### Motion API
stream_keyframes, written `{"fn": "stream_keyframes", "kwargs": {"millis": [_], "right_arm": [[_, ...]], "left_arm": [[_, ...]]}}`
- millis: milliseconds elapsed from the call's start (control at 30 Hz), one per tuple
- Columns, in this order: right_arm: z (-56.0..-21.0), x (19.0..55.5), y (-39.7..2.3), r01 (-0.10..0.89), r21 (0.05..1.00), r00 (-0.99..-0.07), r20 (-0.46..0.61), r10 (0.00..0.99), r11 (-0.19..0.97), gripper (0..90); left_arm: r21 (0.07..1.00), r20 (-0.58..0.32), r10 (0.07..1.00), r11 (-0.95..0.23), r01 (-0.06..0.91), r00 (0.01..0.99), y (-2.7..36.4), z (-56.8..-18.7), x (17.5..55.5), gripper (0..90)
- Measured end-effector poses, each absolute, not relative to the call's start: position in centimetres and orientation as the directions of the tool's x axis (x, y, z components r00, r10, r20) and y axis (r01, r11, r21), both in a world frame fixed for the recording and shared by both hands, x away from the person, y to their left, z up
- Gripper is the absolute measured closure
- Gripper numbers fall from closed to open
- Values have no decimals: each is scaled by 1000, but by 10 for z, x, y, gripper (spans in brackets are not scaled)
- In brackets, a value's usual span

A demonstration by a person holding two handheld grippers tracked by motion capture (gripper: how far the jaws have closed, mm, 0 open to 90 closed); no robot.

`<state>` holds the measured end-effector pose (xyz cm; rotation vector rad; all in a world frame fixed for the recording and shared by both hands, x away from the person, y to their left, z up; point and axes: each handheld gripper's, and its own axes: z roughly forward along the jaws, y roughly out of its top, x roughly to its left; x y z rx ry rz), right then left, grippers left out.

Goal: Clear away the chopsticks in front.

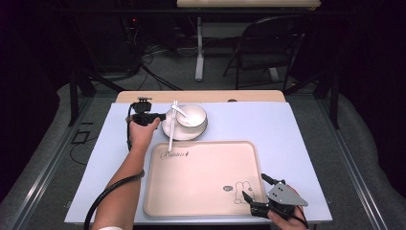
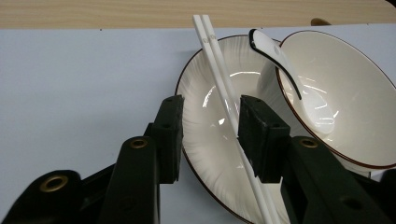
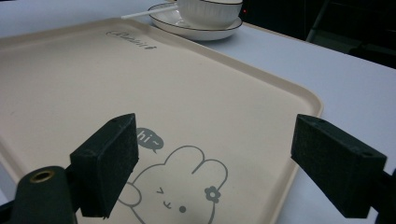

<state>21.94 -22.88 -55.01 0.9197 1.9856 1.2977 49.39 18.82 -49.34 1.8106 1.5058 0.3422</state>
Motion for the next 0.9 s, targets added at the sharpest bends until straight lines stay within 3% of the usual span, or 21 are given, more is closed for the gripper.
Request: {"fn": "stream_keyframes", "kwargs": {"millis": [900], "right_arm": [[-550, 220, -229, 229, 931, -590, -99, 801, 284, 144]], "left_arm": [[640, -255, 929, -46, 767, 269, 164, -511, 504, 752]]}}
